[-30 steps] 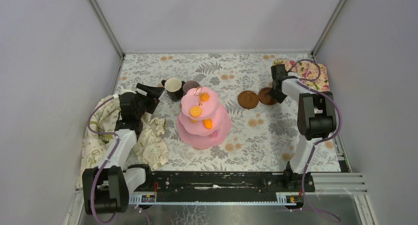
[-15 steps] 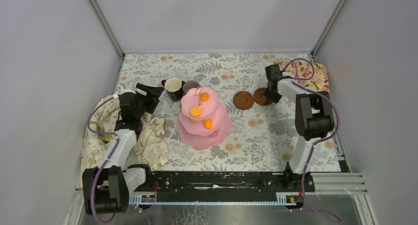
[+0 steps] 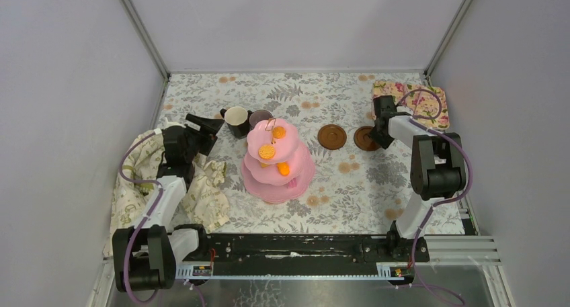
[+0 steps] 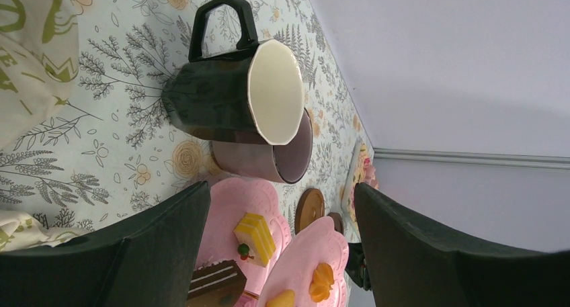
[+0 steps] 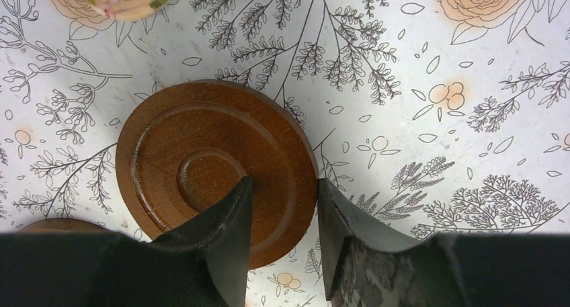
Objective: Serve the afternoon tea
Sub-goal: Move the coaster to the center of the board.
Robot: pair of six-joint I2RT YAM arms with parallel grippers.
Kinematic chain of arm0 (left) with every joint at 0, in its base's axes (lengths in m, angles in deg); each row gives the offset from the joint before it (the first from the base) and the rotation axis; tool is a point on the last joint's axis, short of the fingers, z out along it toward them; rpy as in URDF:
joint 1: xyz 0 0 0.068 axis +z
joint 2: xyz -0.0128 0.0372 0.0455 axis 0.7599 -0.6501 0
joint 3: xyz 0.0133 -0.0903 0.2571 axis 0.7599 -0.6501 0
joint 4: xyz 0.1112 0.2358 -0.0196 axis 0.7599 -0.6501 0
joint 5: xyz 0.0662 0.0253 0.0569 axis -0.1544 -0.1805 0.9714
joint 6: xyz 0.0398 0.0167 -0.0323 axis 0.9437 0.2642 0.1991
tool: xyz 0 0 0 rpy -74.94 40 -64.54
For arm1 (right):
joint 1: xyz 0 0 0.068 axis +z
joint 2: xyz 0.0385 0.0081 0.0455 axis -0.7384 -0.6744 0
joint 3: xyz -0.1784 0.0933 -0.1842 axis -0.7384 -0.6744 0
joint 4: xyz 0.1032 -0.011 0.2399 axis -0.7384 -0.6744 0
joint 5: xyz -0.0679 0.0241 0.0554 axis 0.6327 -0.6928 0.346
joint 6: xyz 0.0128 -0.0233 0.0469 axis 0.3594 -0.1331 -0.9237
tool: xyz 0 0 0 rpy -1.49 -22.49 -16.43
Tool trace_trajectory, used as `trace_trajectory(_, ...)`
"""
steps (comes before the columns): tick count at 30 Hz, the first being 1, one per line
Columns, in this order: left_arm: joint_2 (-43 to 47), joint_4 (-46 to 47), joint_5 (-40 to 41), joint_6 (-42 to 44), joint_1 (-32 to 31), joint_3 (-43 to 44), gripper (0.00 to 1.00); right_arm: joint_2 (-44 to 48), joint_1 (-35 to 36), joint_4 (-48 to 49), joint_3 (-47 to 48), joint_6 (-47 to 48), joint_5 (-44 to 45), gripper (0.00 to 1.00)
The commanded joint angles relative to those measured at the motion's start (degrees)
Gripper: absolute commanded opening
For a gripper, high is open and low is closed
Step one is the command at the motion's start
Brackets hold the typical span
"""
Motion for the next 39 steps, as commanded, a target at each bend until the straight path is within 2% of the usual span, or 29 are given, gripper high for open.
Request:
trace_trajectory(1,-1.1,4.3,-0.6,0.0,0.5,0.6,0.85,0.5,-0.1,-2.1,-1.4,1.0,-0.9,0.36)
trace_trajectory(4,-1.9,4.5,-1.0,0.1,0.5,0.8,0.85,-0.2,-0.2,-1.9,-1.6,1.0,-1.8,0.42)
trace_trajectory(8,-2.9,4.2,-0.8,0.3,0.5,1.4,0.84,-0.2,-0.1,-1.2,-2.5,1.2,-2.7,0.6)
trace_trajectory(11,-3.4,3.1,-0.1,0.7,0.2,2.6,0.84,0.4,-0.1,-0.7,-3.0,1.5,-3.1,0.68)
trace_trajectory(20,-6.0,-3.5,4.4,3.2,-1.5,8.4,0.82,4.2,-0.1,-0.2,-4.2,2.2,-4.1,0.73)
trace_trajectory(33,-19.2,-17.6,9.1,11.0,-8.0,22.7,0.75,15.9,0.0,0.0,-5.2,3.2,-6.4,0.73)
trace_trajectory(39,-21.0,-21.8,11.5,12.4,-8.5,24.6,0.74,18.9,1.1,0.7,-5.5,3.1,-8.1,0.73)
